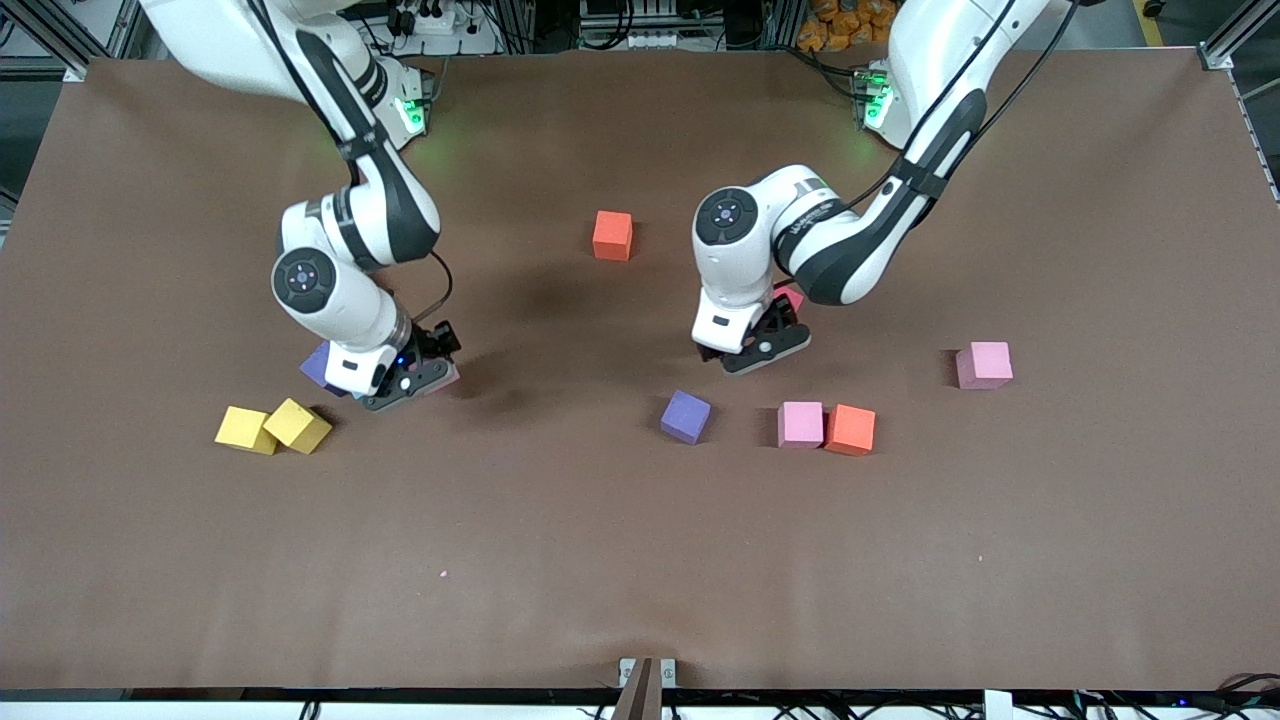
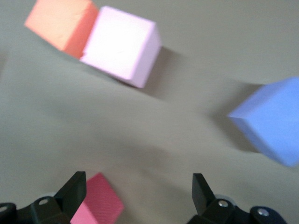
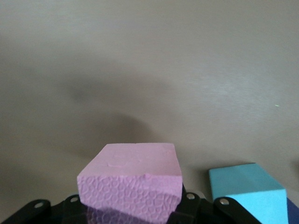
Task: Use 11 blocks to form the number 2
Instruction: 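Carry the pink cube beside the orange cube while the left gripper reaches red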
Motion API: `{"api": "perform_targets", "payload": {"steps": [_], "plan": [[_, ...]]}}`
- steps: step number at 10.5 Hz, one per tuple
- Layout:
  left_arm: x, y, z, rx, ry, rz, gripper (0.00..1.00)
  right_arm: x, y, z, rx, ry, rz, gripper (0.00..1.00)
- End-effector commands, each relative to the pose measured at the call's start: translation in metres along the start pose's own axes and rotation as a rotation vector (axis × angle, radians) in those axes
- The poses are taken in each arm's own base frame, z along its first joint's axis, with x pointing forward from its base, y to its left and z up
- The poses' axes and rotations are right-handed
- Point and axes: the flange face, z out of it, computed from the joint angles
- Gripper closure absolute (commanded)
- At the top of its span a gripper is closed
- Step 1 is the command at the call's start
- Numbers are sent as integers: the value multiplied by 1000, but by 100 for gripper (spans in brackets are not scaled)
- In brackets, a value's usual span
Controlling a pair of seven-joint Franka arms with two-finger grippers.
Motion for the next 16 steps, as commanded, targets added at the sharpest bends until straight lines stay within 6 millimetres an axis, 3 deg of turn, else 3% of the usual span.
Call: {"api": "perform_targets", "payload": {"steps": [1,2,4,6,8,11,13,16], "plan": [[7,-56,0,24,-62,-109,0,-10,-60,-30,10,-26,-148,80],[14,-76,5,32,-85,-175,0,-9,-79,-31,11,-22,-229,80],[17,-101,20,-34,-121,-378,0,-14,-138,-25,11,-43,-399,80],[9,-103,29,-79,-143,-554,0,-38,-190,-8,8,-80,-503,80],[8,-104,36,-80,-161,-636,0,-55,-226,-3,4,-83,-650,80],[-10,-104,50,-86,-189,-640,0,-89,-237,16,3,-102,-811,80],[-23,-101,57,-86,-200,-616,0,-111,-248,42,-15,-55,-870,80],[-43,-92,63,-73,-215,-572,0,-120,-281,64,-28,-10,-959,80]]}}
